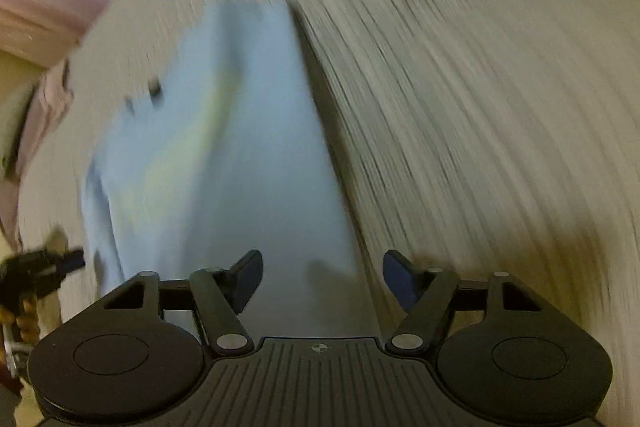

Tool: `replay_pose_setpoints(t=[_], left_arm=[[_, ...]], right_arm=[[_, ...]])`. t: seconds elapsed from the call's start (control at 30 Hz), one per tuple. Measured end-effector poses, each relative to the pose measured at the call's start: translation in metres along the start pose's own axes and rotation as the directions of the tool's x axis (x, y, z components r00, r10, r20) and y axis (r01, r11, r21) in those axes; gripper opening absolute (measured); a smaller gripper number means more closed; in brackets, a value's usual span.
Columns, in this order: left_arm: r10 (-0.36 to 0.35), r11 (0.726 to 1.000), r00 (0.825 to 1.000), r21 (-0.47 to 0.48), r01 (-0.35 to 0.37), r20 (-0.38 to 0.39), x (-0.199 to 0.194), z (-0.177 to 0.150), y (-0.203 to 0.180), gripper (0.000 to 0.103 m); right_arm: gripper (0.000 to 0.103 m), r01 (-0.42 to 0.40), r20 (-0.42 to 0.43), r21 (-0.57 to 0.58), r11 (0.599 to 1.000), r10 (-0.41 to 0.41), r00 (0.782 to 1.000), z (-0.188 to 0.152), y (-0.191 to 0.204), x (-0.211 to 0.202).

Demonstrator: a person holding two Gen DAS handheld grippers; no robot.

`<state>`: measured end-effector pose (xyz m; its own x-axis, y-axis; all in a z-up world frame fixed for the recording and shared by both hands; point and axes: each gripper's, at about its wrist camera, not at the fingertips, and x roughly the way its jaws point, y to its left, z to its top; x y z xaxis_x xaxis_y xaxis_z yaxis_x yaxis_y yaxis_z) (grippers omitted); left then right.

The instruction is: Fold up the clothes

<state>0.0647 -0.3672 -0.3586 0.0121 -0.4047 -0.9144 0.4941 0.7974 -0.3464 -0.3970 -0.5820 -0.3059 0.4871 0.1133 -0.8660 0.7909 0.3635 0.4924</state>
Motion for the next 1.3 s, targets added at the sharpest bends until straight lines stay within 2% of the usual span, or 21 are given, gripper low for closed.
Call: replay_pose_setpoints(t=[0.03,0.1,0.2,0.3,0.4,0.43,0.47,0.67,0.73,0.8,0.83,0.9,0.93,0.97,1.0,1.03,1.07,1.1,1.17,1.27,1.3], left_arm=[[-0.007,1.0,1.0,-0.028,0.007,-0.023,-0.004,-0.018,0.002,0.019],[-0.03,0.998,0.998,-0.063,0.026,-0.058,-0.012,-0.049,0.002,0.019],[-0.041,0.997,0.998,-0.072,0.037,-0.053,-0.029,-0.073,-0.008,0.019],[-0.052,0.996,0.998,-0.073,0.05,-0.028,-0.049,-0.093,-0.019,0.019],[-0.044,0.996,0.999,-0.074,0.044,0.003,-0.069,-0.093,-0.02,0.019],[-0.04,0.996,0.999,-0.074,0.041,0.013,-0.073,-0.094,-0.021,0.019],[-0.036,0.997,0.999,-0.075,0.037,0.023,-0.08,-0.095,-0.021,0.019],[-0.006,0.997,0.997,-0.079,0.013,0.079,-0.114,-0.107,-0.029,0.019],[0.001,0.997,0.995,-0.078,0.007,0.095,-0.118,-0.108,-0.033,0.019],[0.005,0.997,0.993,-0.074,0.004,0.117,-0.124,-0.11,-0.037,0.019],[0.009,0.997,0.992,-0.073,0.0,0.127,-0.127,-0.112,-0.038,0.019],[0.021,0.997,0.989,-0.075,-0.01,0.146,-0.133,-0.114,-0.039,0.02],[0.03,0.997,0.988,-0.079,-0.018,0.154,-0.136,-0.116,-0.038,0.021],[0.041,0.996,0.986,-0.085,-0.028,0.162,-0.138,-0.118,-0.036,0.022],[0.057,0.995,0.984,-0.093,-0.042,0.168,-0.141,-0.121,-0.033,0.023],[0.074,0.993,0.982,-0.102,-0.057,0.171,-0.142,-0.123,-0.03,0.026],[0.094,0.991,0.98,-0.112,-0.075,0.174,-0.144,-0.126,-0.026,0.029],[0.113,0.988,0.978,-0.123,-0.092,0.177,-0.147,-0.129,-0.022,0.031],[0.147,0.982,0.972,-0.144,-0.121,0.185,-0.154,-0.138,-0.01,0.039],[0.199,0.969,0.961,-0.182,-0.164,0.192,-0.165,-0.154,0.013,0.049],[0.218,0.963,0.958,-0.199,-0.18,0.187,-0.167,-0.16,0.024,0.05]], right_arm=[[0.051,-0.037,-0.027,0.049,0.998,0.038,0.999,-0.013,-0.01,-0.002],[0.051,-0.113,-0.065,0.159,0.981,0.125,0.99,-0.039,-0.022,0.005],[0.051,-0.115,-0.059,0.24,0.964,0.133,0.989,-0.053,-0.035,0.02],[0.051,-0.123,-0.049,0.224,0.967,0.137,0.989,-0.051,-0.035,0.04],[0.049,-0.129,-0.077,0.161,0.978,0.143,0.987,-0.041,-0.03,0.048],[0.014,-0.132,-0.088,0.134,0.982,0.144,0.986,-0.037,-0.028,0.049],[0.007,-0.134,-0.088,0.11,0.985,0.144,0.986,-0.034,-0.027,0.045],[0.007,-0.144,-0.006,0.0,0.99,0.144,0.99,-0.013,-0.031,-0.014],[0.007,-0.073,0.067,-0.037,0.997,0.075,0.995,0.003,-0.044,-0.05],[0.007,0.019,0.15,-0.072,0.997,-0.008,0.989,0.019,-0.058,-0.089],[0.007,0.089,0.192,-0.065,0.994,-0.076,0.978,0.028,-0.068,-0.104],[0.008,0.261,0.268,-0.007,0.965,-0.25,0.93,0.047,-0.092,-0.128],[0.012,0.343,0.302,0.026,0.939,-0.334,0.893,0.057,-0.104,-0.14],[0.048,0.42,0.331,0.062,0.905,-0.416,0.847,0.067,-0.116,-0.152],[0.077,0.466,0.333,0.111,0.878,-0.475,0.815,0.073,-0.128,-0.158],[0.103,0.49,0.312,0.167,0.855,-0.517,0.797,0.075,-0.14,-0.159],[0.102,0.513,0.289,0.221,0.829,-0.558,0.777,0.078,-0.152,-0.16],[0.102,0.503,0.267,0.271,0.821,-0.566,0.78,0.078,-0.162,-0.16],[0.102,0.432,0.229,0.344,0.834,-0.521,0.823,0.072,-0.173,-0.155],[0.102,0.325,0.172,0.387,0.863,-0.414,0.894,0.054,-0.175,-0.137],[0.102,0.305,0.152,0.386,0.871,-0.386,0.91,0.048,-0.171,-0.129]])
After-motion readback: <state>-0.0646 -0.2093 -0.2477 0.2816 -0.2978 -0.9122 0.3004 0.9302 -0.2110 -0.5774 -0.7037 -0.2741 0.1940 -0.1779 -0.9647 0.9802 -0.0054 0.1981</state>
